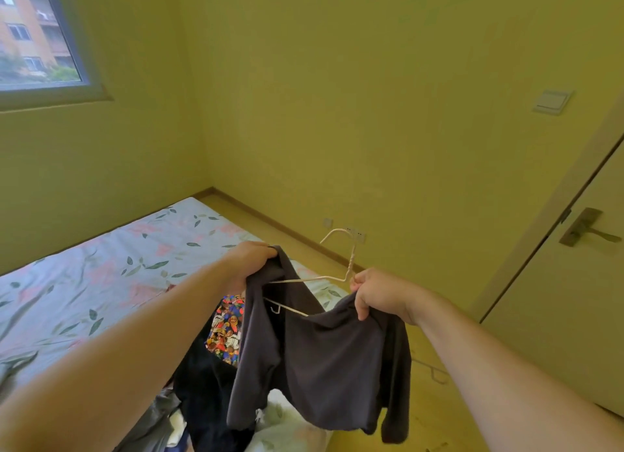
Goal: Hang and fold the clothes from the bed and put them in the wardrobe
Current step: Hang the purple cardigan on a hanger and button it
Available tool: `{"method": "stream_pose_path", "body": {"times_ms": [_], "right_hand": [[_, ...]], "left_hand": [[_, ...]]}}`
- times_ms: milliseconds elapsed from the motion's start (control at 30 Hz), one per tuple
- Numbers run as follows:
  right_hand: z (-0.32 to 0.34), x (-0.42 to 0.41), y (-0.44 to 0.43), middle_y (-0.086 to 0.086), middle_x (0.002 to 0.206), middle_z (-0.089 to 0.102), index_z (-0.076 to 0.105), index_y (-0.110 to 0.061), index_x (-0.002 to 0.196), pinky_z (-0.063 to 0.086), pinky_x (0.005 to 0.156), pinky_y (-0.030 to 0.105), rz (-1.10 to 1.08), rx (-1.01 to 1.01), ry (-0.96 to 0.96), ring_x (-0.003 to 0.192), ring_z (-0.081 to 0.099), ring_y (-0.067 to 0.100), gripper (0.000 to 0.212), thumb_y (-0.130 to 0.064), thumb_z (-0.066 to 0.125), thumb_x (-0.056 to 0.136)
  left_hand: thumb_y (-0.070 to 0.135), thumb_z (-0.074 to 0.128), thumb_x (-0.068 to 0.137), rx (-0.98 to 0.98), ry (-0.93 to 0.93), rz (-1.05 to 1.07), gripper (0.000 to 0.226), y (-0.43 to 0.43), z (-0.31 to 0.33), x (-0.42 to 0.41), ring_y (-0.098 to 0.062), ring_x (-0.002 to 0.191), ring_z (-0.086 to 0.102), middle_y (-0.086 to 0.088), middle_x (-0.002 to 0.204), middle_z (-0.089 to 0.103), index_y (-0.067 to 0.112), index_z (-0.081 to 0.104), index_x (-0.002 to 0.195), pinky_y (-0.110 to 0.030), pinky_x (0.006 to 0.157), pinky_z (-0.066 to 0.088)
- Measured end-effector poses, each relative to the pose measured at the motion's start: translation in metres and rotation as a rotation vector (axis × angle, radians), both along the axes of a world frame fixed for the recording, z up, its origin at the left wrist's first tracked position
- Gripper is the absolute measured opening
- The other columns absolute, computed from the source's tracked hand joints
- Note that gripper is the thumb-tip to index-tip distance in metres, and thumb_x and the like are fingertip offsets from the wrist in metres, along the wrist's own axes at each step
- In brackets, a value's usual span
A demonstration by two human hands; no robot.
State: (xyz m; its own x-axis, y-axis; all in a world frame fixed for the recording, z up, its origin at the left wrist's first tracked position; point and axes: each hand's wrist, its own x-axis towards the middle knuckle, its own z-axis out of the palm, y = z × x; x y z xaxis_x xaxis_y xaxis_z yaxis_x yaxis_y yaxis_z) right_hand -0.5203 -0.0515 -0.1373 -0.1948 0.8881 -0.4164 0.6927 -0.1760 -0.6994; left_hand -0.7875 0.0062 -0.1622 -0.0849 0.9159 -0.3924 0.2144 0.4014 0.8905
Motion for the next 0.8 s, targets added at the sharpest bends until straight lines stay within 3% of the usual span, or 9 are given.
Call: {"method": "stream_pose_path", "body": {"times_ms": [133,200,233,333,400,533,633,700,800], "right_hand": [[0.0,-0.007,0.005,-0.001,0.098,0.066,0.059,0.008,0.095,0.041,0.074,0.031,-0.041,0.013,0.062,0.099,0.058,0.025,0.039,-0.002,0.066,0.058],[0.001,-0.009,0.005,-0.002,0.075,0.05,0.047,-0.006,0.069,0.032,0.064,0.033,-0.039,0.042,0.06,0.074,0.047,0.023,0.021,-0.002,0.065,0.057],[0.002,-0.009,0.005,-0.003,0.07,0.04,0.037,-0.017,0.062,0.027,0.062,0.034,-0.027,0.053,0.07,0.069,0.036,0.023,0.031,-0.003,0.064,0.057],[0.003,-0.009,0.004,-0.003,0.067,0.034,0.036,-0.024,0.062,0.025,0.059,0.034,-0.011,0.106,0.06,0.066,0.032,0.022,0.034,-0.005,0.063,0.06],[0.0,-0.007,0.006,-0.004,0.068,0.044,0.045,-0.024,0.068,0.03,0.059,0.032,0.009,0.192,0.026,0.064,0.042,0.021,0.024,-0.006,0.061,0.066],[-0.002,-0.005,0.009,0.003,0.092,0.062,0.045,-0.036,0.107,0.042,0.059,0.035,0.025,0.398,-0.049,0.075,0.058,0.024,0.033,-0.01,0.056,0.09],[0.001,-0.009,0.007,0.001,0.12,0.057,0.043,-0.031,0.128,0.053,0.081,0.038,0.141,0.617,-0.182,0.104,0.059,0.025,0.039,-0.008,0.047,0.097],[0.001,-0.013,-0.001,0.01,0.151,0.042,0.036,-0.019,0.15,0.042,0.107,0.045,0.15,0.833,-0.477,0.135,0.044,0.031,0.052,-0.009,0.042,0.1],[0.001,-0.014,-0.019,0.018,0.153,0.042,0.049,-0.009,0.146,0.03,0.116,0.052,0.111,1.192,-0.653,0.141,0.039,0.036,0.047,-0.009,0.046,0.099]], "left_hand": [[0.011,0.059,0.089,0.146,0.045,-0.144,0.024,-0.021,0.016,0.037,-0.03,0.086,0.073,-0.008,0.082,0.077,0.018,0.08,0.08,-0.044,0.083,0.063],[0.017,0.059,0.081,0.183,0.031,-0.237,0.021,-0.031,0.021,0.054,-0.035,0.089,0.071,-0.014,0.088,0.075,0.016,0.079,0.085,-0.046,0.085,0.06],[0.024,0.059,0.076,0.224,0.084,-0.31,0.023,-0.034,0.022,0.061,-0.033,0.09,0.069,-0.012,0.09,0.075,0.019,0.079,0.087,-0.043,0.084,0.057],[0.052,0.059,0.082,0.408,0.357,-0.519,0.025,-0.037,0.015,0.076,-0.012,0.084,0.065,0.009,0.086,0.072,0.033,0.071,0.093,-0.038,0.077,0.052],[0.065,0.05,0.094,0.501,0.472,-0.527,0.032,-0.034,0.009,0.08,0.0,0.066,0.058,0.019,0.072,0.065,0.039,0.065,0.084,-0.031,0.059,0.042],[0.078,0.028,0.091,0.557,0.585,-0.435,0.058,-0.023,0.004,0.086,-0.009,0.055,0.049,0.01,0.058,0.053,0.03,0.055,0.072,-0.031,0.052,0.031],[0.075,0.023,0.095,0.56,0.693,-0.366,0.064,-0.015,0.003,0.093,-0.014,0.058,0.052,0.005,0.063,0.055,0.024,0.054,0.073,-0.032,0.052,0.031],[0.075,0.019,0.096,0.521,0.702,-0.295,0.068,-0.009,0.004,0.096,-0.015,0.064,0.058,0.003,0.069,0.061,0.023,0.058,0.075,-0.032,0.055,0.035],[0.074,0.015,0.097,0.346,0.529,-0.085,0.08,0.01,0.009,0.092,-0.025,0.095,0.064,-0.005,0.103,0.07,0.015,0.068,0.098,-0.038,0.081,0.045]]}}
